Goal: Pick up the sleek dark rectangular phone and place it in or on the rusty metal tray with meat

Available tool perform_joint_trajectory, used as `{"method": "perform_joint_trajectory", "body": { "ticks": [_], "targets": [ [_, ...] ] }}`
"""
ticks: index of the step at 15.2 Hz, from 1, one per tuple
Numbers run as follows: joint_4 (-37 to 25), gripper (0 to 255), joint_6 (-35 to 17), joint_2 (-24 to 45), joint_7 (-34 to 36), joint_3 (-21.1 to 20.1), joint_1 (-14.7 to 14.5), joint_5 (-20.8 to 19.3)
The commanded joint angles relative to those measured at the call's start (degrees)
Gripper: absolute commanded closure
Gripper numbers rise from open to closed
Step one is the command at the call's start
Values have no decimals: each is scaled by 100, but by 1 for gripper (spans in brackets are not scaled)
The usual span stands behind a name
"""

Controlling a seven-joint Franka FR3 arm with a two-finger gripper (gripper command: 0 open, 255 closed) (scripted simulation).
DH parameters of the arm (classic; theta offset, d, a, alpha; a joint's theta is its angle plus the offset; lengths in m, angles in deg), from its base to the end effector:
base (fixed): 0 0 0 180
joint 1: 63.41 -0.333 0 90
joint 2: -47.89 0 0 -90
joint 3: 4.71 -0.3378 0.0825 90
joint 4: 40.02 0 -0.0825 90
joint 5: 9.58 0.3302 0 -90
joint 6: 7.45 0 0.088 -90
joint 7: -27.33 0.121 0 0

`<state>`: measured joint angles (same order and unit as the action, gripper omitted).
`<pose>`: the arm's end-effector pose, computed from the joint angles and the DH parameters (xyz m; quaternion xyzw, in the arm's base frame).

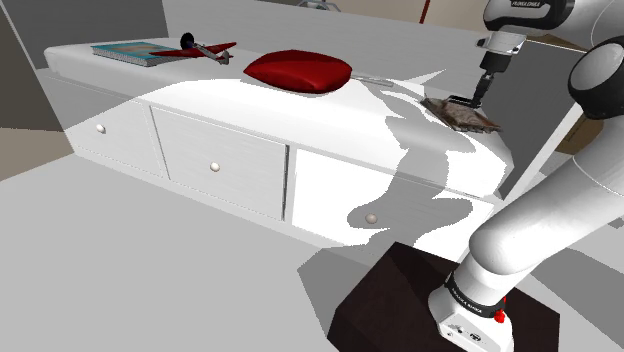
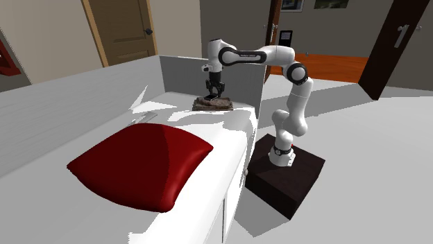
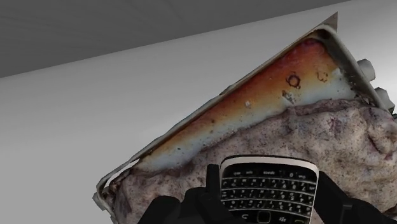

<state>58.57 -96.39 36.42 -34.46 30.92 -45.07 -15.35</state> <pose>0.2250 -0.3846 0.6423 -0.9974 -0.0723 -0.0052 0.0063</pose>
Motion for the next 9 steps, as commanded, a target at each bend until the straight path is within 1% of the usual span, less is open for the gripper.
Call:
{"method": "perform_joint_trajectory", "body": {
  "ticks": [1,2,7,9],
  "targets": [
    [3,255,-3,3,1,1,0,-1],
    [3,0,-3,2,1,1,1,-1],
    [2,0,-2,3,1,1,0,-1],
    [-533,0,399,161,-72,36,-10,83]
  ]
}}
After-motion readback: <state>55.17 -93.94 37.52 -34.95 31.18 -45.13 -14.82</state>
